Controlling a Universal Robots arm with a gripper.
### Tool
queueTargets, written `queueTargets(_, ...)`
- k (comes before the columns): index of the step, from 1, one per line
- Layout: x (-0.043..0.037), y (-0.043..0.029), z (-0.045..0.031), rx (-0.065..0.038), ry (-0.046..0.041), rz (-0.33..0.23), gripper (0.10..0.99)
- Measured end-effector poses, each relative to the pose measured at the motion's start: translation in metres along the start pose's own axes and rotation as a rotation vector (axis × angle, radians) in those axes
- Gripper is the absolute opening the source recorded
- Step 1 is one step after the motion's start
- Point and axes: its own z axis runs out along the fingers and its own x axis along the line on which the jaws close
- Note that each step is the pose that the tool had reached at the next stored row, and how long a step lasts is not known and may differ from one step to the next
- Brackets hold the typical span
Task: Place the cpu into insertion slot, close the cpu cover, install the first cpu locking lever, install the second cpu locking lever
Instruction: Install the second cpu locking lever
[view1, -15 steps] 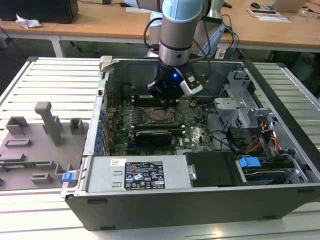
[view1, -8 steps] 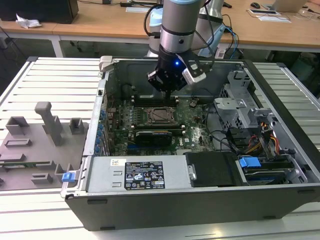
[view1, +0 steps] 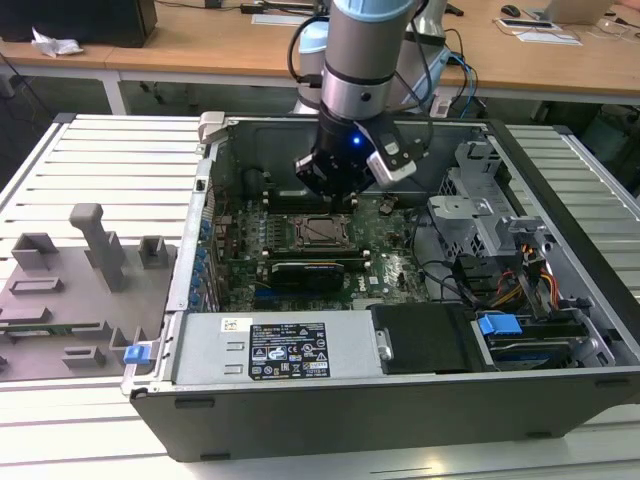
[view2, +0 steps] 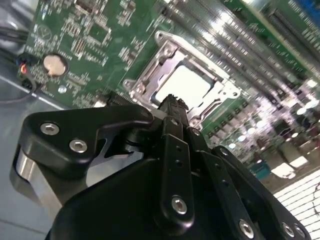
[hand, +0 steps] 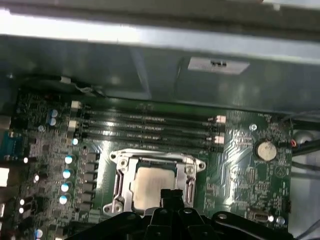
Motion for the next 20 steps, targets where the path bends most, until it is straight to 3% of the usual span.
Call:
queueTargets(4,0.0011,-0.0119,-0.0005,0.0,0.0002,0.0,0.106)
queueTargets(6,0.0021,-0.0223,0.0003,0.0,0.0006,0.001,0.106)
queueTargets(9,0.0039,-0.0292,0.0011,0.0,0.0005,0.002,0.106)
queueTargets(13,0.0149,-0.0354,0.0012,0.0,0.0005,0.002,0.106)
queueTargets(20,0.0373,-0.0354,0.0069,0.0,0.0005,0.002,0.106)
